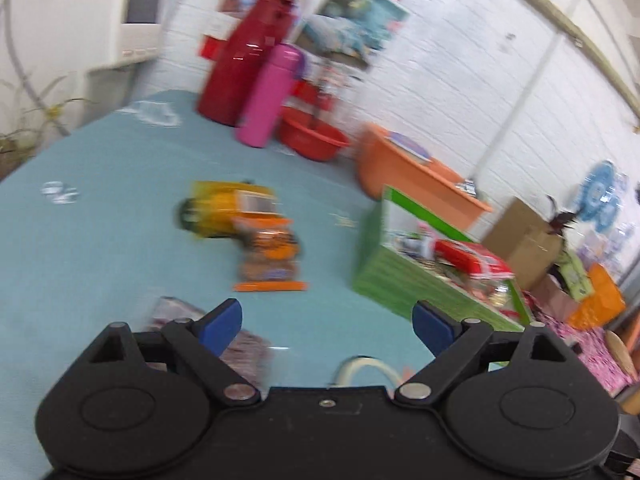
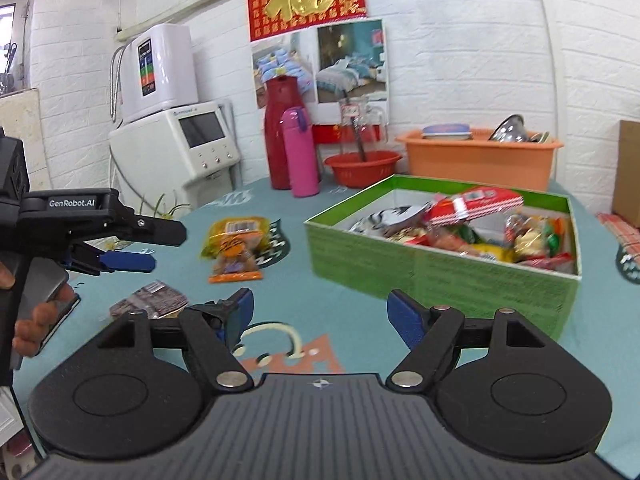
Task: Organize snacks
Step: 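Grasp the clear brown-label packet with the left tool while the right tool closes on it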
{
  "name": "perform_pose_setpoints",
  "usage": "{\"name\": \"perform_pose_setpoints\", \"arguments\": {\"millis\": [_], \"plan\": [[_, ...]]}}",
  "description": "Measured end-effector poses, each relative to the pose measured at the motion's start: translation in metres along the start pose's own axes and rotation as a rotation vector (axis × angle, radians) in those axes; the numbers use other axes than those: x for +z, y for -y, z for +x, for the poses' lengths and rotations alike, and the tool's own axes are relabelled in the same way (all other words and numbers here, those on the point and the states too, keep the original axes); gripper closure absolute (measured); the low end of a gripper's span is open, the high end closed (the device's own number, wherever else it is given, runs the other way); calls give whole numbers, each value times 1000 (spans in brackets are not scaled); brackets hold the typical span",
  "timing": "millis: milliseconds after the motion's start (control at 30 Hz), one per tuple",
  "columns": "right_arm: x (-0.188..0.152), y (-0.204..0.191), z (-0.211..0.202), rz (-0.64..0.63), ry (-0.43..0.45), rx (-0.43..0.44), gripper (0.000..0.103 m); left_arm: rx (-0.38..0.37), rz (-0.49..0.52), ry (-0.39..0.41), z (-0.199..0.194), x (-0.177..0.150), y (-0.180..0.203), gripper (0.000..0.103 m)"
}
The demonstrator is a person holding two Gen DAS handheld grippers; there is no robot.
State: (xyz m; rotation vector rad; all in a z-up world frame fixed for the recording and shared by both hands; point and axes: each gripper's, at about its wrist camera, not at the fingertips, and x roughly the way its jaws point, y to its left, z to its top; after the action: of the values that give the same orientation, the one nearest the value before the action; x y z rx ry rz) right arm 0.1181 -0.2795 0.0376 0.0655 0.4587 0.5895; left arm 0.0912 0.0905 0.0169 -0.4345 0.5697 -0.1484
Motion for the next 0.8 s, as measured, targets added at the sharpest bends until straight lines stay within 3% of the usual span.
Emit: {"name": "perform_pose_setpoints", "arguments": {"millis": [167,300,367,400,467,533,633,800], "plan": [[-3,-13,5,16,-26,48,0,107,-66,-30,2,-2,-51,0],[-7,-21,12,31,-61,86,0,93,-108,-73,9,-8,-73,0],[-10,-25,15,39,-78,107,0,87,-62,-76,11,-10,-68,0],[-11,-27,16,40,-87,116,0,80,-23,-87,14,-11,-63,7],[-14,-31,18,36,-100,125,0,15,2,-119,19,-16,-53,20],[-16,-32,20,44,-114,131,0,-37,27,-142,25,-24,-37,20],[-22,-29,20,73,-137,135,0,-108,77,-176,35,-38,-7,18],[-33,-13,13,126,-166,78,0,-225,117,-263,44,-56,35,6]]}}
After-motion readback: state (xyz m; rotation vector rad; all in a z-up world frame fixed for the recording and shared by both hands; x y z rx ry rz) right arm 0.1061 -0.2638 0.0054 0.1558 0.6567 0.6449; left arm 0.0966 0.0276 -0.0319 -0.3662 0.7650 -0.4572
